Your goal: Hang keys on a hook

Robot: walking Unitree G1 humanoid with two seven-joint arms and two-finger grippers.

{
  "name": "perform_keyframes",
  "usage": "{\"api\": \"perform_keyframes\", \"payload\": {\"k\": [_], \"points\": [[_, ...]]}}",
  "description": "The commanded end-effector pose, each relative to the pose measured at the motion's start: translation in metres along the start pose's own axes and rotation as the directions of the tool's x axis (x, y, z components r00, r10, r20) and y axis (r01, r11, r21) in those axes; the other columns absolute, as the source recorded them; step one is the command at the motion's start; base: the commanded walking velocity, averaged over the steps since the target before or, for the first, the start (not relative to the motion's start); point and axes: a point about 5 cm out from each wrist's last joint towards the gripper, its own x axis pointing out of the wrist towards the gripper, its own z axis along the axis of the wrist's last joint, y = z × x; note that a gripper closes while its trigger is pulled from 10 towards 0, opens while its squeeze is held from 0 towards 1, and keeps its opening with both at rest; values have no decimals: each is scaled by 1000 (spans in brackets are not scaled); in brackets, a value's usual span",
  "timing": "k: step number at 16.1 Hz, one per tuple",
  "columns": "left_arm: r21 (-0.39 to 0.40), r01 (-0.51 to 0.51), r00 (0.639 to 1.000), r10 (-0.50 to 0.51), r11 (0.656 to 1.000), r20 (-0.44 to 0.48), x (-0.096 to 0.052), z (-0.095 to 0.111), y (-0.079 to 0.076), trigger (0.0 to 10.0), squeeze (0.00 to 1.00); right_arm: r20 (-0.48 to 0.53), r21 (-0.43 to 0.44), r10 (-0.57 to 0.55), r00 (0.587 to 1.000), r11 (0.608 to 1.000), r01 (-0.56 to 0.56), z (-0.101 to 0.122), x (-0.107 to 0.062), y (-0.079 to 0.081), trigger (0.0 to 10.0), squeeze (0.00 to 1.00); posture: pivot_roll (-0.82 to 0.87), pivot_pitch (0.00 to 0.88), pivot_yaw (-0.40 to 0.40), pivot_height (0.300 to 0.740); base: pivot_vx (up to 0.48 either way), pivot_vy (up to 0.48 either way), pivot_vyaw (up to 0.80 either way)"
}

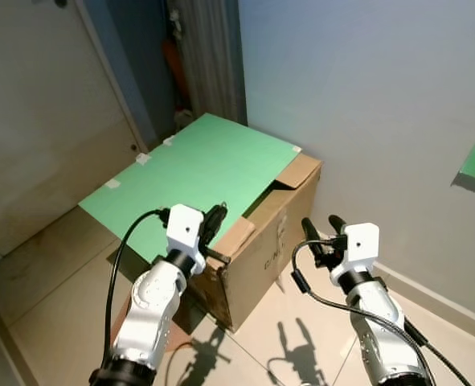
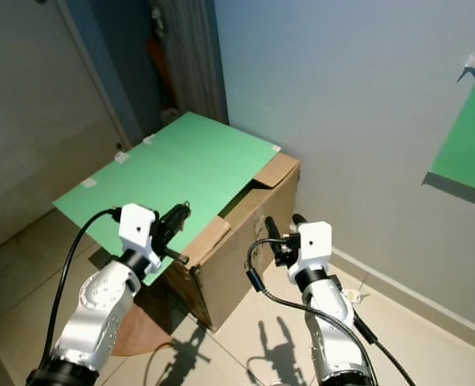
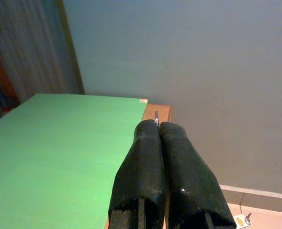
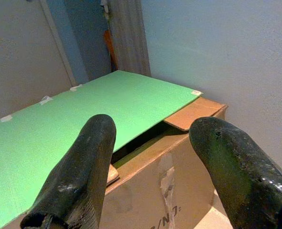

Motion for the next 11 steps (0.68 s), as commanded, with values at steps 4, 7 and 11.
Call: {"api": "perform_keyframes", "payload": {"k": [4, 7, 11], "points": [[2, -1, 1000, 1, 1000, 6, 1, 2, 5, 0, 0, -12, -16, 27, 1000, 1000, -27, 0, 0, 4, 10000, 0, -162, 0, 137, 740, 322, -353, -738], [15, 20, 1000, -20, 1000, 3, 1, 2, 4, 0, 0, -19, -16, 29, 999, 999, -29, -2, -1, 5, 10000, 0, -160, 0, 142, 740, 333, -342, -738], [106, 90, 996, -90, 990, -1, 3, 4, -5, 0, 0, -28, -8, 29, 999, 1000, -29, -4, -1, 8, 10000, 0, -162, 0, 147, 740, 137, -418, -739]]}}
